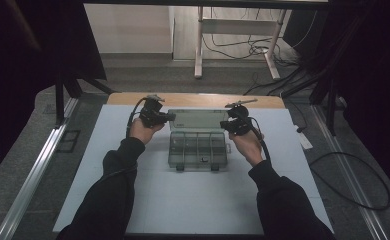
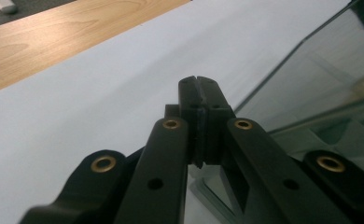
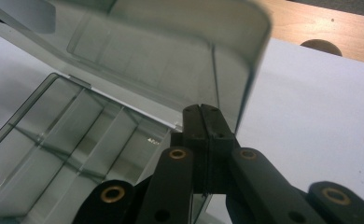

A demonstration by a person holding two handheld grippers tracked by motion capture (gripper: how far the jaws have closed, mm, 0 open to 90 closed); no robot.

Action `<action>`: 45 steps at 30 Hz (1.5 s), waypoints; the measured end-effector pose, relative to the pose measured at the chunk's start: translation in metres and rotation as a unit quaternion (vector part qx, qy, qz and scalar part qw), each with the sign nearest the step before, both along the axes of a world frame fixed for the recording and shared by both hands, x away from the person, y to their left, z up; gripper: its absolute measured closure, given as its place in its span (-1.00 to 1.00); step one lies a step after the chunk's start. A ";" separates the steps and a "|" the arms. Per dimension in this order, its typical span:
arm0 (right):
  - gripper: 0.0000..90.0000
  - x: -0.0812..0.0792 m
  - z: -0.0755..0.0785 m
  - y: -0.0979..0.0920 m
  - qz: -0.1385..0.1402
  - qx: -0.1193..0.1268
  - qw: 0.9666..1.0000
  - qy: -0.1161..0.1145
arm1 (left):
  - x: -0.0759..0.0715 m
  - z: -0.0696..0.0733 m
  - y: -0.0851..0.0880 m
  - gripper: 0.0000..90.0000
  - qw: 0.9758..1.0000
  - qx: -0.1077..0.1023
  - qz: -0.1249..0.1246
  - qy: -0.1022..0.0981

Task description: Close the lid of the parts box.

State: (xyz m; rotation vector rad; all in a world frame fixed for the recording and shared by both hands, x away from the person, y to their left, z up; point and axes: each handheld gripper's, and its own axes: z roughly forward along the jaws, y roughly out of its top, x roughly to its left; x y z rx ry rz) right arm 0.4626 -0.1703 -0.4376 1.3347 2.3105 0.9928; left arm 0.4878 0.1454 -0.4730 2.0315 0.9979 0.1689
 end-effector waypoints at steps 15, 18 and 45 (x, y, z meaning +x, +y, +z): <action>0.98 -0.027 0.007 -0.005 0.037 0.001 0.999 0.009 | -0.024 0.014 0.000 0.97 1.000 0.014 -0.027 -0.007; 0.98 -0.032 0.007 -0.006 0.044 -0.001 0.999 0.011 | -0.030 0.017 0.001 0.97 1.000 0.011 -0.026 -0.010; 0.98 -0.074 -0.002 -0.017 0.093 -0.008 0.995 0.024 | -0.094 0.029 0.004 0.97 0.999 0.008 -0.031 -0.011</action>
